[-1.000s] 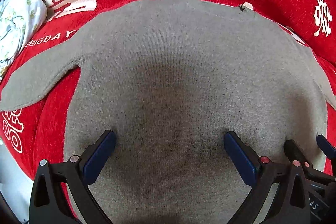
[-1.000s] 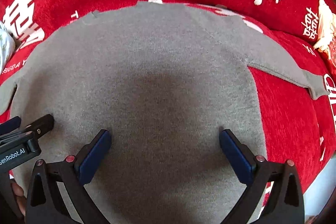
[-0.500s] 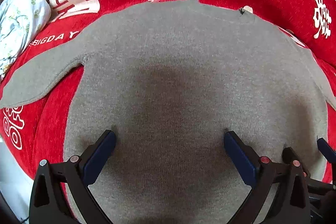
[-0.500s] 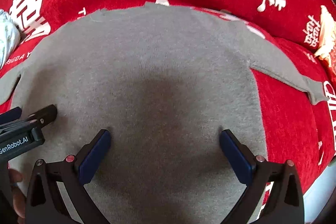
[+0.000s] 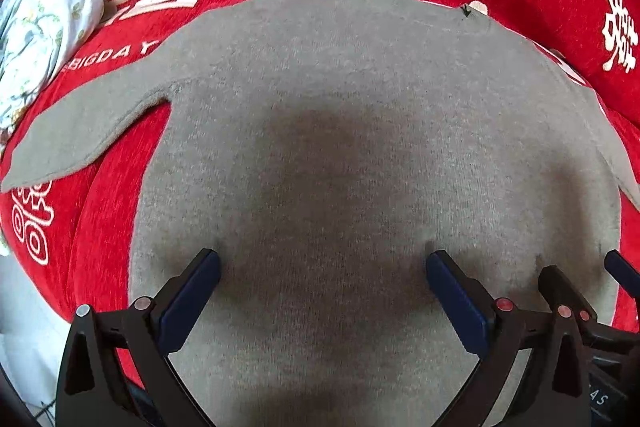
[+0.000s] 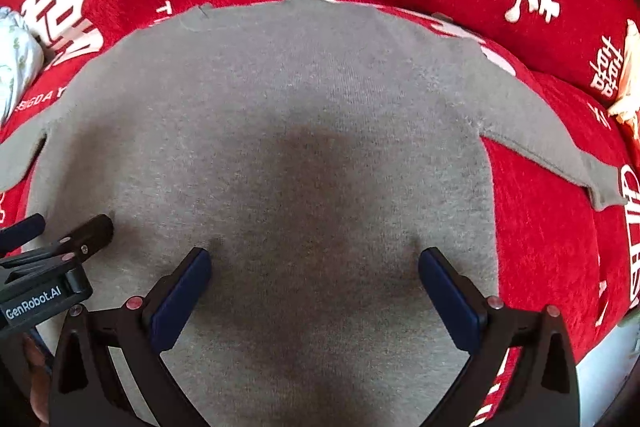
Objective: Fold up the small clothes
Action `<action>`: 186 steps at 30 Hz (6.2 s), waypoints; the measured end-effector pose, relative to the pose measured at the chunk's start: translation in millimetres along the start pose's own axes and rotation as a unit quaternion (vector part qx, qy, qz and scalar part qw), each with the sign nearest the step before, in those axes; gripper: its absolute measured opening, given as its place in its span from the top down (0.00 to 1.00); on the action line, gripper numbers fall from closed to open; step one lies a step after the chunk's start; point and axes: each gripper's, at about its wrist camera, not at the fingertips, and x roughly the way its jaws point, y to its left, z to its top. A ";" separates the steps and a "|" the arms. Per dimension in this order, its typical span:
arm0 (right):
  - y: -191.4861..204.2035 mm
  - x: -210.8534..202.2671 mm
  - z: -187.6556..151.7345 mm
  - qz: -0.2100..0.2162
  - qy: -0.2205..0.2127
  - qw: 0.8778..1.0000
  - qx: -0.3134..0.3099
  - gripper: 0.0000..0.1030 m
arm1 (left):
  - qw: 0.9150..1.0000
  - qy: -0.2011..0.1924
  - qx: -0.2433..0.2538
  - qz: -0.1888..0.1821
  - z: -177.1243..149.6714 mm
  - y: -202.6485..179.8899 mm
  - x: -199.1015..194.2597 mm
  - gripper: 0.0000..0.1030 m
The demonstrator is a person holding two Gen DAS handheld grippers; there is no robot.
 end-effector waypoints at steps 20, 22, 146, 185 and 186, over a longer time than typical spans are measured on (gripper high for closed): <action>-20.5 -43.6 12.5 -0.001 -0.063 0.998 0.006 0.00 | 0.998 -0.052 0.015 0.005 1.4 -26.8 -38.3 0.00; -21.5 -46.2 14.0 -0.011 -0.069 0.998 -0.001 0.00 | 0.998 -0.054 0.021 0.006 1.8 -31.3 -40.6 0.00; -311.9 -104.2 40.0 -0.050 -0.202 0.932 0.298 0.94 | 0.997 -0.059 0.031 -0.049 -17.1 -71.8 -17.6 0.00; 95.0 -47.7 158.8 0.012 -0.168 0.984 0.063 0.94 | 0.986 -0.077 -0.110 -0.095 -19.7 133.1 -12.8 0.00; 103.6 -43.7 159.7 0.014 -0.165 0.985 0.056 0.94 | 0.986 -0.077 -0.114 -0.095 -19.6 138.4 -12.1 0.00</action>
